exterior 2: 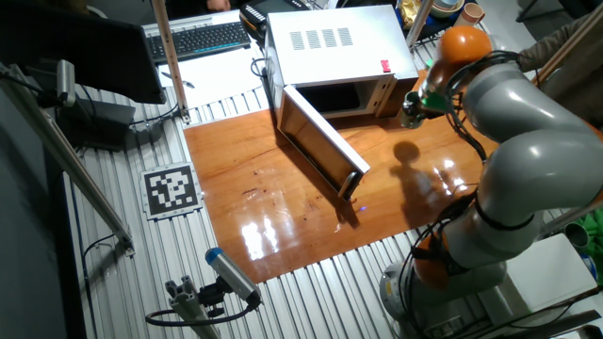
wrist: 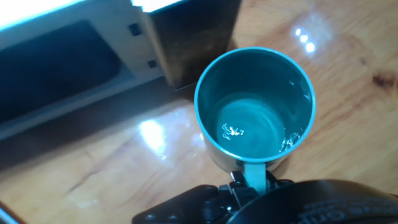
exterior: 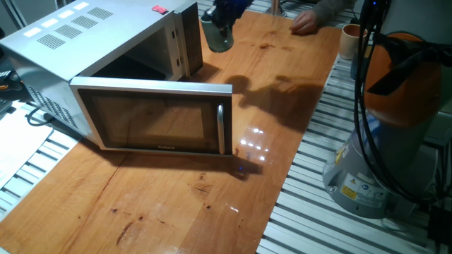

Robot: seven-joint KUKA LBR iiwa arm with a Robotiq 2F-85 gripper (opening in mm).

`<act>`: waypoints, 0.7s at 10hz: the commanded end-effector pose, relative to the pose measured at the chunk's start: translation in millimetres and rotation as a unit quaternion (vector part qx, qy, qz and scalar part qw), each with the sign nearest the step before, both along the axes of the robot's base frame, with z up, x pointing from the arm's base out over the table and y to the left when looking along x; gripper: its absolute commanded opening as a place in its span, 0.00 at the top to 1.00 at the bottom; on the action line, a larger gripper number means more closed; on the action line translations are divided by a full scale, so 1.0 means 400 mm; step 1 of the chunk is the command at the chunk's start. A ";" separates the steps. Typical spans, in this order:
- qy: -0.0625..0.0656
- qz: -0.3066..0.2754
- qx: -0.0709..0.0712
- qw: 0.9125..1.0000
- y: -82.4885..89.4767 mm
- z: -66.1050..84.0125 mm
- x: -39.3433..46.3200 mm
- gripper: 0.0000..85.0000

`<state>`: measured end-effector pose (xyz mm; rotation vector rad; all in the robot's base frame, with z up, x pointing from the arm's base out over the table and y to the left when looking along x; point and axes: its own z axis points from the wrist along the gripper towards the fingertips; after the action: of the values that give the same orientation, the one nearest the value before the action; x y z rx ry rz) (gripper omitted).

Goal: Put the bowl into the microwave

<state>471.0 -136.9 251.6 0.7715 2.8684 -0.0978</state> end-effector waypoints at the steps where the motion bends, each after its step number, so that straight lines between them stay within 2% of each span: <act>1: -0.001 -0.010 0.001 1.000 0.069 0.002 0.002 1.00; 3: -0.003 -0.032 0.010 0.999 0.132 -0.003 0.003 1.00; 4: -0.007 -0.051 0.015 0.999 0.182 -0.011 0.003 1.00; 7: -0.021 -0.077 0.025 0.997 0.250 -0.049 0.011 1.00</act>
<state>475.9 -63.1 230.8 0.9946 2.7749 -0.0303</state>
